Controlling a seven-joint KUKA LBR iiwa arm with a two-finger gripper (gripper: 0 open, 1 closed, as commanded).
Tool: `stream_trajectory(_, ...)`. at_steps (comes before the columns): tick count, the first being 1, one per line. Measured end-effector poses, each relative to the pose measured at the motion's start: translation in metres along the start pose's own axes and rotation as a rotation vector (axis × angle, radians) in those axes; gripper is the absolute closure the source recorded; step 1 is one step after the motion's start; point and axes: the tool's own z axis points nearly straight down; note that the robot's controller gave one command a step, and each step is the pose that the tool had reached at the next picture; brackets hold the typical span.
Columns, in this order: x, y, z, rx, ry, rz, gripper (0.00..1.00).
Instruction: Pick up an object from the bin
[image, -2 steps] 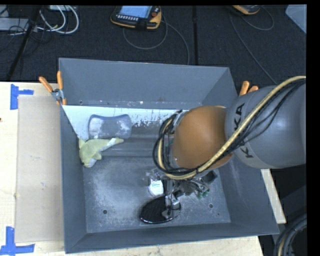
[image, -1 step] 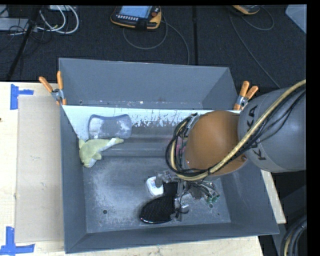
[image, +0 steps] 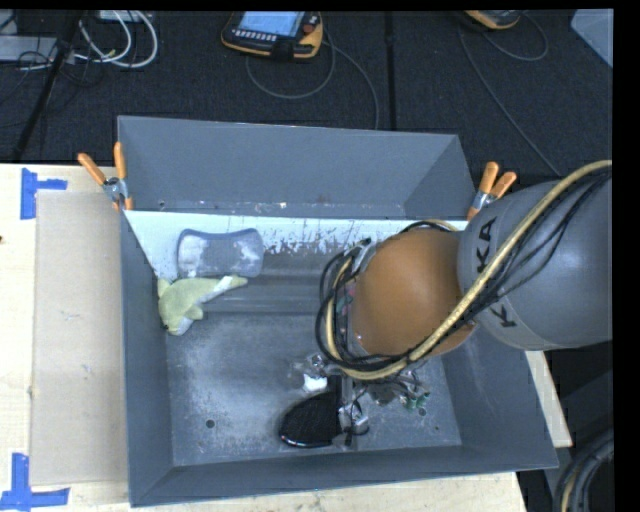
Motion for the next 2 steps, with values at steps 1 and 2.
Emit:
stream_trajectory(1,0.0,-0.004,0.033,0.003,-0.002,-0.087,0.0)
stream_trajectory(2,-0.009,-0.009,0.058,-0.001,0.001,-0.042,0.0)
